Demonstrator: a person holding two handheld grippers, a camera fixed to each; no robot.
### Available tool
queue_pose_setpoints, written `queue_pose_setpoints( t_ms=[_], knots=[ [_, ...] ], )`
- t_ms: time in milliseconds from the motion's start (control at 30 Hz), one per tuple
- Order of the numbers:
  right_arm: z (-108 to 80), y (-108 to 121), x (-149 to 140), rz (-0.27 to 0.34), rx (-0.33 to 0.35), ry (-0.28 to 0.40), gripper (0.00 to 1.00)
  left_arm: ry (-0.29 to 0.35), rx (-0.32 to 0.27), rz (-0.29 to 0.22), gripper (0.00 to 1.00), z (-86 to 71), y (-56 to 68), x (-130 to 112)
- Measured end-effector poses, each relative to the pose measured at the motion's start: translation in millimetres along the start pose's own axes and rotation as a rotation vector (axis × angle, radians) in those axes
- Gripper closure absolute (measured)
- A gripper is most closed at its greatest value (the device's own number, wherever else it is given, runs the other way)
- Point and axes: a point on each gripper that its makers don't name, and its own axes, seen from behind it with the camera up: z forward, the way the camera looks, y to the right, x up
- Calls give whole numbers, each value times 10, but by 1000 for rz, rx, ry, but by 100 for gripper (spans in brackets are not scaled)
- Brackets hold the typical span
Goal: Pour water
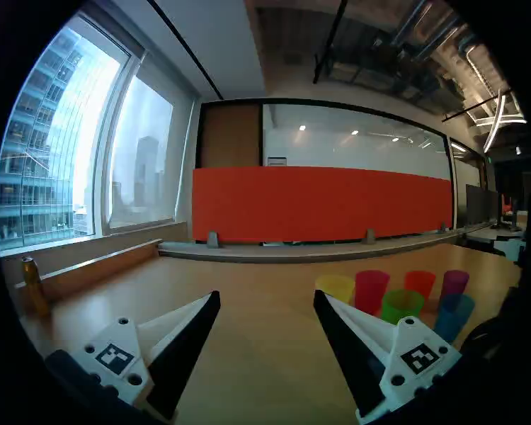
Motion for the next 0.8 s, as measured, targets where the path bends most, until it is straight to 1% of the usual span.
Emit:
queue_pose_setpoints(
  t_ms=[167,267,400,567,667,800],
  knots=[
    [-23,-45,255,-5,19,-5,0,5,-19,6,2,-29,48,310],
    [-13,-50,445,4,27,-8,0,6,-25,15,1,-40,53,510],
    [-3,-56,734,22,42,-13,0,-10,-30,20,2,-41,66,769],
    [-12,-78,1116,17,67,-2,0,-10,-48,19,2,-34,105,1093],
    [-31,-93,1329,5,73,6,0,-11,-53,32,2,-35,112,1284],
    [-57,-135,1565,-7,91,7,0,-7,-62,63,2,-27,124,1546]
  ],
)
